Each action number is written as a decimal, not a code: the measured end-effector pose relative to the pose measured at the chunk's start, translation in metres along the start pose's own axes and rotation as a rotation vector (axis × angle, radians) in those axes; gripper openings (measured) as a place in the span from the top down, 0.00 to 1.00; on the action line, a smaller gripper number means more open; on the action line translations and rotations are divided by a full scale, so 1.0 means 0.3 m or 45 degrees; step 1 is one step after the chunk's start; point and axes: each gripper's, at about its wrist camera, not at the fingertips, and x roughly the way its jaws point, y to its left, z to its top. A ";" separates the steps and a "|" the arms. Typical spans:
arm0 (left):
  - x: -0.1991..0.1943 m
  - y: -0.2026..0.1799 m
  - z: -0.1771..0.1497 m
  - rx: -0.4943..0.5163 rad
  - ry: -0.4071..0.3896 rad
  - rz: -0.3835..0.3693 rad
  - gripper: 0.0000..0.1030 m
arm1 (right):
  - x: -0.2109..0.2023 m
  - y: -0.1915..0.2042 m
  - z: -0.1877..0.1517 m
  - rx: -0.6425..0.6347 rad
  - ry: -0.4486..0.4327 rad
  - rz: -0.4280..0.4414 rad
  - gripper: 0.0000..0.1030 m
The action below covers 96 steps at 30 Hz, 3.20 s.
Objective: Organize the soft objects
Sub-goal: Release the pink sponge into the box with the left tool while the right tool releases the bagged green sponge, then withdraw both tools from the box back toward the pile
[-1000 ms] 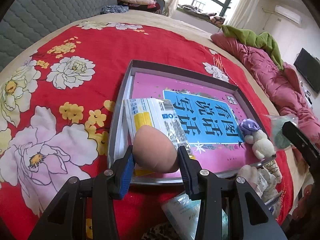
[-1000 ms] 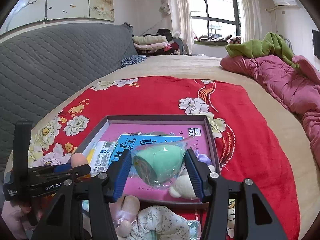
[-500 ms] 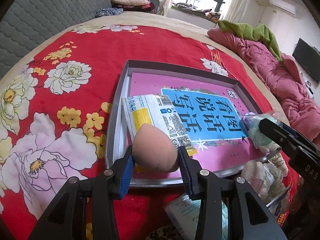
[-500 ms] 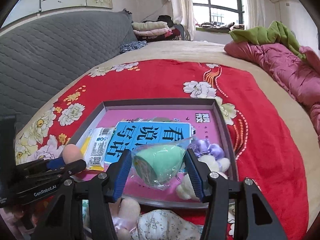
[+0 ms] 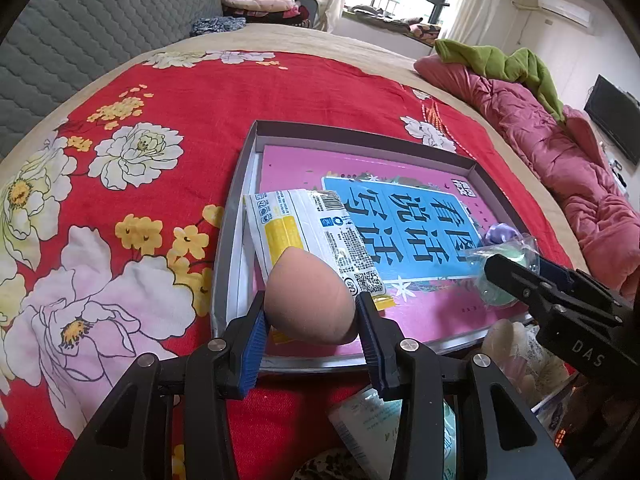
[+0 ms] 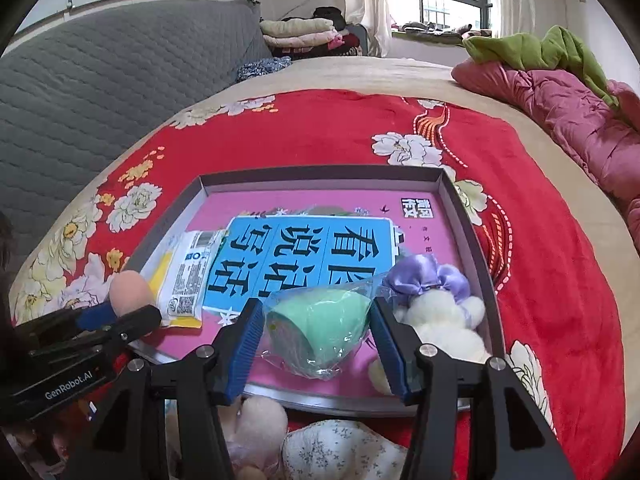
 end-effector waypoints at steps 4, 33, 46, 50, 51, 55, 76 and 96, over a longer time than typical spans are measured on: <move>-0.003 -0.001 0.000 -0.001 -0.001 0.000 0.57 | 0.011 0.002 -0.008 -0.004 0.023 -0.009 0.47; -0.005 0.000 -0.002 -0.010 0.002 -0.013 0.57 | 0.021 -0.016 -0.029 0.018 0.080 -0.031 0.44; -0.010 0.003 -0.004 -0.012 0.002 -0.012 0.57 | -0.004 -0.026 -0.031 0.025 0.065 -0.031 0.41; -0.012 0.004 -0.005 -0.013 0.002 -0.012 0.57 | -0.018 -0.024 -0.029 0.021 0.048 -0.028 0.40; -0.012 0.004 -0.005 -0.012 0.003 -0.012 0.57 | -0.020 -0.023 -0.028 0.021 0.046 -0.031 0.40; -0.020 0.007 -0.007 -0.019 0.002 -0.017 0.57 | -0.024 -0.025 -0.026 0.028 0.043 -0.035 0.40; -0.068 0.013 -0.008 -0.008 -0.019 0.012 0.42 | -0.173 -0.061 -0.028 0.052 -0.094 -0.005 0.39; -0.237 0.032 -0.046 -0.020 -0.113 0.067 0.31 | -0.244 -0.086 -0.040 0.072 -0.148 0.031 0.39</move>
